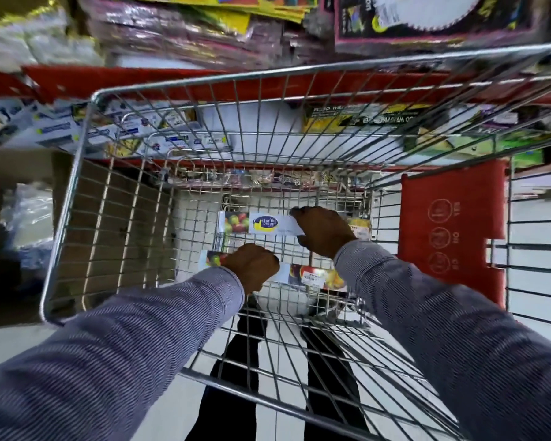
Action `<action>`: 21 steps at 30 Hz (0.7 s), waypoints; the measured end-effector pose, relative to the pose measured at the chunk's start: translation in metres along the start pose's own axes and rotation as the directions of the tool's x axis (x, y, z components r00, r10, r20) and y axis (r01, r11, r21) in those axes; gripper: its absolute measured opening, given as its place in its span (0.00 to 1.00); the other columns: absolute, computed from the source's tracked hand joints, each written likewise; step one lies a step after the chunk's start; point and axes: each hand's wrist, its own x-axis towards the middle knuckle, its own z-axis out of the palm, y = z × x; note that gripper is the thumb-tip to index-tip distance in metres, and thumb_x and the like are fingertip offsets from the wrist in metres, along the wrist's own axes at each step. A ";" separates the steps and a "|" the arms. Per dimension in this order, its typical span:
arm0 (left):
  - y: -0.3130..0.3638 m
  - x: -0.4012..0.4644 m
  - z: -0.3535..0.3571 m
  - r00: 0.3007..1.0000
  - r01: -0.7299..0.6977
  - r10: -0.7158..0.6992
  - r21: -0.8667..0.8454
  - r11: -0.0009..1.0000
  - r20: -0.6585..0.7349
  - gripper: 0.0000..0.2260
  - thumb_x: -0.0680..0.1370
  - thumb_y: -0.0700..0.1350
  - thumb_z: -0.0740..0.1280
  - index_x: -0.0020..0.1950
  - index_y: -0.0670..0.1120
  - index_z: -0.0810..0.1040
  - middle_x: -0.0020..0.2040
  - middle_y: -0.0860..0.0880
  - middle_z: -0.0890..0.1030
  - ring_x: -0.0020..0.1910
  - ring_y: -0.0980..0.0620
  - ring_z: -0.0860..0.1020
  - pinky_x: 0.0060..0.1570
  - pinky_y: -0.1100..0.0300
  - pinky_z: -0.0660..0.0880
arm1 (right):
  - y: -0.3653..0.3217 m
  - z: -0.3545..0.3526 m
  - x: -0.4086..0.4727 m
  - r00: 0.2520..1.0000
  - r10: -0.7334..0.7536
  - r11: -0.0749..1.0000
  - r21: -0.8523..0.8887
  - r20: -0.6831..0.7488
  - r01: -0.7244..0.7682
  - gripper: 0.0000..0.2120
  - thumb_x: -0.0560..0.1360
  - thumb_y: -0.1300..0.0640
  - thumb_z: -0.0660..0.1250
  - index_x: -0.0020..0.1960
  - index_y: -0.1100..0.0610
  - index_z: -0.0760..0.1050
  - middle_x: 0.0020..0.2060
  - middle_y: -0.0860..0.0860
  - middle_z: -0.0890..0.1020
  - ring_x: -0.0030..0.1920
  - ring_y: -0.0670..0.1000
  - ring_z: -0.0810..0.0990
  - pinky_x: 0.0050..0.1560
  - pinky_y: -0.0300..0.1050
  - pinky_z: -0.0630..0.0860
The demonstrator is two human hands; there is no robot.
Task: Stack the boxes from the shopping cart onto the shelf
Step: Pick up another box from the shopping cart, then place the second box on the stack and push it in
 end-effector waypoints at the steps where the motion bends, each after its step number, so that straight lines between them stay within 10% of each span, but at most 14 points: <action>1: -0.001 -0.003 -0.004 1.000 0.018 -0.018 -0.045 0.999 0.004 0.14 0.78 0.37 0.65 0.63 0.38 0.75 0.61 0.40 0.80 0.59 0.39 0.79 0.55 0.50 0.76 | 0.001 -0.011 -0.004 1.000 0.007 1.000 0.006 -0.022 -0.007 0.29 0.75 0.56 0.68 0.74 0.59 0.64 0.64 0.60 0.79 0.62 0.63 0.79 0.57 0.56 0.78; 11: -0.023 -0.140 -0.125 0.917 0.089 -0.171 -0.233 0.968 -0.359 0.23 0.76 0.54 0.68 0.68 0.45 0.74 0.65 0.42 0.79 0.62 0.40 0.78 0.57 0.48 0.76 | -0.036 -0.232 -0.095 0.937 -0.143 0.982 -0.167 -0.318 0.093 0.22 0.72 0.44 0.67 0.61 0.54 0.75 0.55 0.56 0.84 0.56 0.60 0.82 0.50 0.50 0.77; 21: -0.033 -0.306 -0.298 0.448 0.303 -0.392 -0.276 0.912 -0.804 0.27 0.54 0.66 0.67 0.50 0.60 0.82 0.34 0.55 0.85 0.33 0.52 0.83 0.27 0.64 0.73 | -0.086 -0.462 -0.197 0.835 -0.245 0.943 -0.321 -0.492 0.087 0.24 0.73 0.43 0.67 0.67 0.50 0.73 0.56 0.56 0.82 0.57 0.59 0.81 0.51 0.50 0.73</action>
